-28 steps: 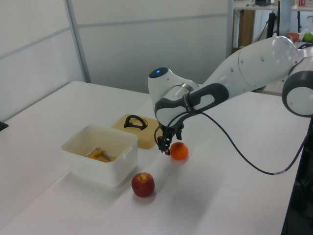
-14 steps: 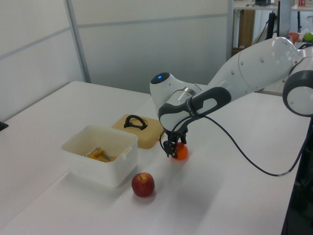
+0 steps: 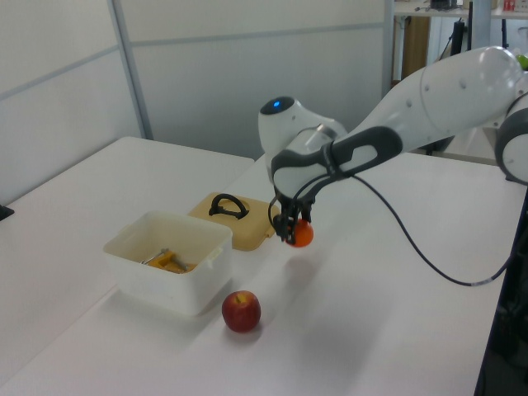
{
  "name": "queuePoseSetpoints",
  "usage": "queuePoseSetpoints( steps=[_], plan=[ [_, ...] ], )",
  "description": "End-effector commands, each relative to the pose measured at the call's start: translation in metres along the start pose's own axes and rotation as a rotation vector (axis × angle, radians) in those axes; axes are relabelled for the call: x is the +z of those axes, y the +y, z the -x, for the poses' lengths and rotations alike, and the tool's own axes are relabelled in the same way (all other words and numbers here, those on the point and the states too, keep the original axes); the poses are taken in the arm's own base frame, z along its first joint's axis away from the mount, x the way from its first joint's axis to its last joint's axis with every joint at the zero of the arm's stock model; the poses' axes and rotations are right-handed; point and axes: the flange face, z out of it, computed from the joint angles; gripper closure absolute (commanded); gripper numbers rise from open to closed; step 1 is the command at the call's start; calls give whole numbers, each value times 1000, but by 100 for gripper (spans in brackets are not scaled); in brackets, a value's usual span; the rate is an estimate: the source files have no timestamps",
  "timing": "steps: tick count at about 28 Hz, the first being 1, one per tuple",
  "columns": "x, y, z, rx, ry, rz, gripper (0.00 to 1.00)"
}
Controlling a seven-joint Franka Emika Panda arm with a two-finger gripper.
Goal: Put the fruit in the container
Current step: 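Lift the mandarin and carry it over the white container, then release, then move the open gripper from the container down onto the red apple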
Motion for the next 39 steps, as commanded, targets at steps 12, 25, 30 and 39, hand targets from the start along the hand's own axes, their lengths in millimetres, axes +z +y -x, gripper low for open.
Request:
queuePoseSetpoints(
  steps=[12,25,30,39],
  plan=[
    [-80,-29,-53,326,252,-192,100],
    [-100,-172,-78,545,511,-174,95],
    [-102,-197,-72,521,514,-149,0],
    [-116,-178,-49,413,344,-57,0]
  ],
)
